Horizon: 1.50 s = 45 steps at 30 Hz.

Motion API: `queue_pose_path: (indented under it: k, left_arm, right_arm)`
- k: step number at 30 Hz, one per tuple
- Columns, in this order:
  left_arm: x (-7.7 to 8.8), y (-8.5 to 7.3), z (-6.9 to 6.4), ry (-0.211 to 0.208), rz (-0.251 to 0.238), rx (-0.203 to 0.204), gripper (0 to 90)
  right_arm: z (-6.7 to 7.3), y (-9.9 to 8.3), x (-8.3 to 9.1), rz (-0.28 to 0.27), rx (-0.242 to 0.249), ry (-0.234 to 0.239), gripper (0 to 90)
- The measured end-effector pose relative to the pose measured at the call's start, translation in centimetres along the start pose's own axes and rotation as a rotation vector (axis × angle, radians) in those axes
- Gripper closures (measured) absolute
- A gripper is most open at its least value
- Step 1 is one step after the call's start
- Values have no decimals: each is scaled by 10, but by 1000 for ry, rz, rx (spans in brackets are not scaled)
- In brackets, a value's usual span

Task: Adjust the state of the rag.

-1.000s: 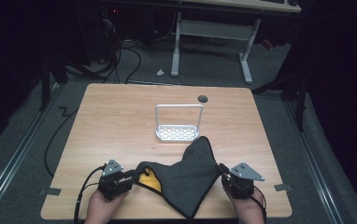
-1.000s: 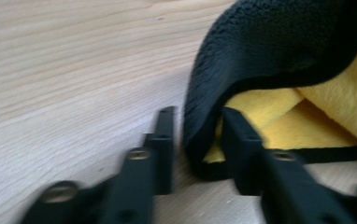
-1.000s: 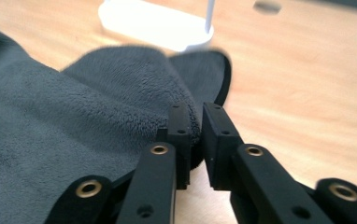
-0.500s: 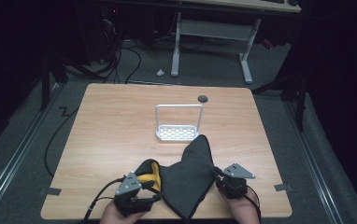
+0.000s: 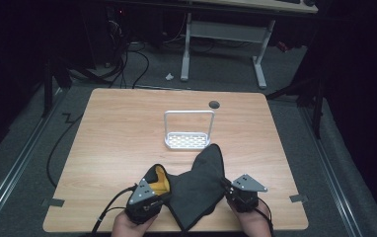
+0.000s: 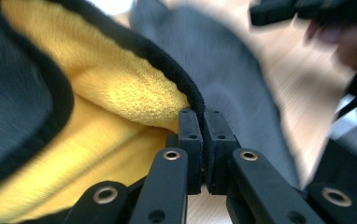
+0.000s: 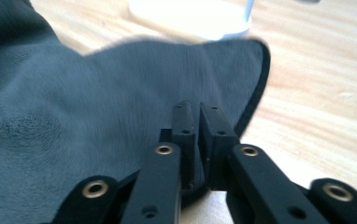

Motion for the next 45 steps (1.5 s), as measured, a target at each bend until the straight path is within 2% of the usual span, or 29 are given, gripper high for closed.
queue_pose_path:
  k: [2,4,6,7,9,11,12,14,15,17,18,20,25,27,30,31,34,36,38,40,44,45]
  left_arm:
    - [19,13,6,-1,-66,19,869]
    - [33,21,16,20,-111,36,867]
    - [44,24,37,69,-141,66,866]
    - [48,23,49,77,-153,109,866]
    - [53,17,75,106,-162,181,864]
    - [53,8,101,149,-147,244,859]
    - [53,1,115,173,-148,293,856]
    - [50,-9,131,194,-130,341,852]
    - [50,-13,136,206,-121,352,850]
    - [49,-17,142,215,-115,364,851]
    - [49,-17,143,216,-116,367,851]
    - [52,-17,144,216,-127,371,851]
    - [53,-9,145,210,-144,364,853]
    - [46,-2,149,218,-146,357,854]
    - [23,10,159,243,-98,325,854]
    - [13,12,165,258,-77,322,853]
    - [-3,10,178,277,-46,338,850]
    - [-6,8,180,281,-35,340,851]
    - [-5,6,182,277,-47,363,852]
    - [-3,6,181,275,-52,364,851]
    - [5,8,178,271,-59,362,851]
    - [7,9,178,271,-65,364,851]
  right_arm:
    - [3,9,8,-45,-1,-3,900]
    - [8,19,11,-75,6,6,900]
    - [11,23,10,-76,25,5,899]
    - [13,22,8,-71,27,15,894]
    - [18,15,1,-32,31,45,880]
    - [26,6,-7,8,41,82,869]
    - [32,1,-11,32,56,99,864]
    - [46,-5,-19,77,98,139,850]
    - [54,-8,-24,97,119,163,840]
    - [64,-10,-30,120,143,187,826]
    - [69,-11,-34,135,168,190,819]
    - [72,-14,-38,162,185,186,811]
    - [77,-20,-35,184,186,234,831]
    - [85,-22,-32,184,194,271,830]
    - [101,-22,-31,186,215,342,829]
    - [104,-22,-31,187,220,347,827]
    - [105,-20,-31,180,224,356,818]
    - [102,-18,-29,160,216,341,814]
    - [97,-16,-27,143,201,323,814]
    - [94,-15,-28,146,190,325,813]
    - [100,-21,-33,178,237,318,803]
    - [99,-21,-32,185,230,312,809]
Point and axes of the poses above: each handheld gripper's, and its own axes: x roughly backward along the jaws, y roughly out of its top, z roughly to its left, the point moved 4 cm from there along -x, roughly forward along the jaws, and after that the axes turned 3 degrees about y, right-handed, at the moved point
